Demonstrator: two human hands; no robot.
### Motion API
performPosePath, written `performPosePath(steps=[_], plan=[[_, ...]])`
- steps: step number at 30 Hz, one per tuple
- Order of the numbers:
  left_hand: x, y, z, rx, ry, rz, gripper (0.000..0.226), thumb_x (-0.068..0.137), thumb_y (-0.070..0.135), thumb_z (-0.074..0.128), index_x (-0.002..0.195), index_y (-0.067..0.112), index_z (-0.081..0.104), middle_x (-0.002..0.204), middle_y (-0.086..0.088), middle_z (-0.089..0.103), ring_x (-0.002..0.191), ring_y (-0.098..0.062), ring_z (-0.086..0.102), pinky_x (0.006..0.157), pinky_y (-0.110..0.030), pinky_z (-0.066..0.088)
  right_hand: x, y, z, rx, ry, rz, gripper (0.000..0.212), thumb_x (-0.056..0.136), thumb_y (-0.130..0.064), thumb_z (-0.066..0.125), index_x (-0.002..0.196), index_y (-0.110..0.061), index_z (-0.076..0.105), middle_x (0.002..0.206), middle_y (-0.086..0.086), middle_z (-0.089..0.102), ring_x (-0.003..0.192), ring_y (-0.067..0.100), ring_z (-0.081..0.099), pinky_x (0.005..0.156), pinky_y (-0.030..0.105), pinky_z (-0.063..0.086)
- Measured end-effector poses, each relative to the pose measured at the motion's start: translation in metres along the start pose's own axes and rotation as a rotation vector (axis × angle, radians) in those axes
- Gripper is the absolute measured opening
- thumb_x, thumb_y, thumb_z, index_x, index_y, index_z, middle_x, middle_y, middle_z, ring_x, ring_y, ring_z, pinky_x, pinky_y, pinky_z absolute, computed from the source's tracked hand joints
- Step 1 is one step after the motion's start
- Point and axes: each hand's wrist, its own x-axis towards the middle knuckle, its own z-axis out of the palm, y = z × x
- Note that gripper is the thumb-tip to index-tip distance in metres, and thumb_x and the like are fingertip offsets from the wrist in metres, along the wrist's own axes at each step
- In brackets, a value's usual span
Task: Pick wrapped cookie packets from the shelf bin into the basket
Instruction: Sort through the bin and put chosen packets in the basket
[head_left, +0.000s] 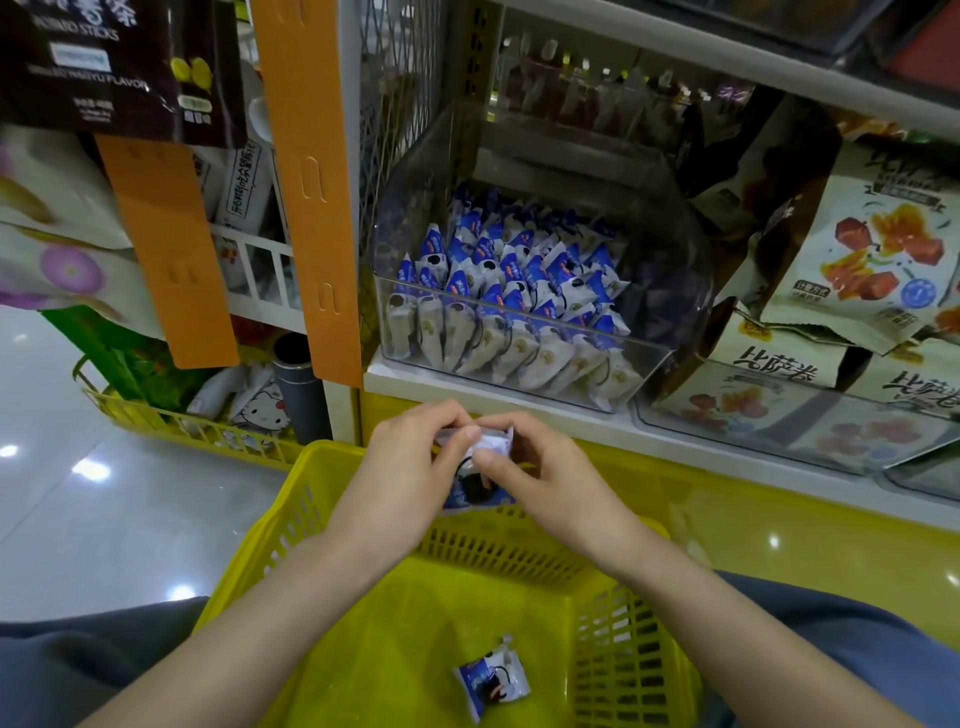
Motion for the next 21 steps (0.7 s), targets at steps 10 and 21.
performPosePath(steps=[10, 21], plan=[[0.0036, -0.0023, 0.0063, -0.389, -0.015, -0.299, 0.026, 0.09, 0.024, 0.056, 0.065, 0.023, 0.058, 0.059, 0.008, 0.059, 0.06, -0.01, 0.052, 0.061, -0.031, 0.043, 0.0027, 0.0041, 0.0017, 0.012, 0.172, -0.086, 0.017, 0.088, -0.03, 0.059, 0.074, -0.021, 0.057, 0.073, 0.001, 0.067, 0.071, 0.019, 0.062, 0.066, 0.043, 0.051], [0.0041, 0.0027, 0.0084, -0.584, -0.089, -0.429, 0.027, 0.093, 0.016, 0.05, 0.066, 0.019, 0.054, 0.053, 0.012, 0.058, 0.056, 0.0, 0.055, 0.054, -0.021, 0.046, -0.0038, 0.0017, -0.0039, -0.396, 0.276, -0.365, 0.012, 0.091, -0.032, 0.055, 0.085, -0.022, 0.06, 0.08, -0.017, 0.052, 0.075, 0.005, 0.054, 0.06, 0.027, 0.048]])
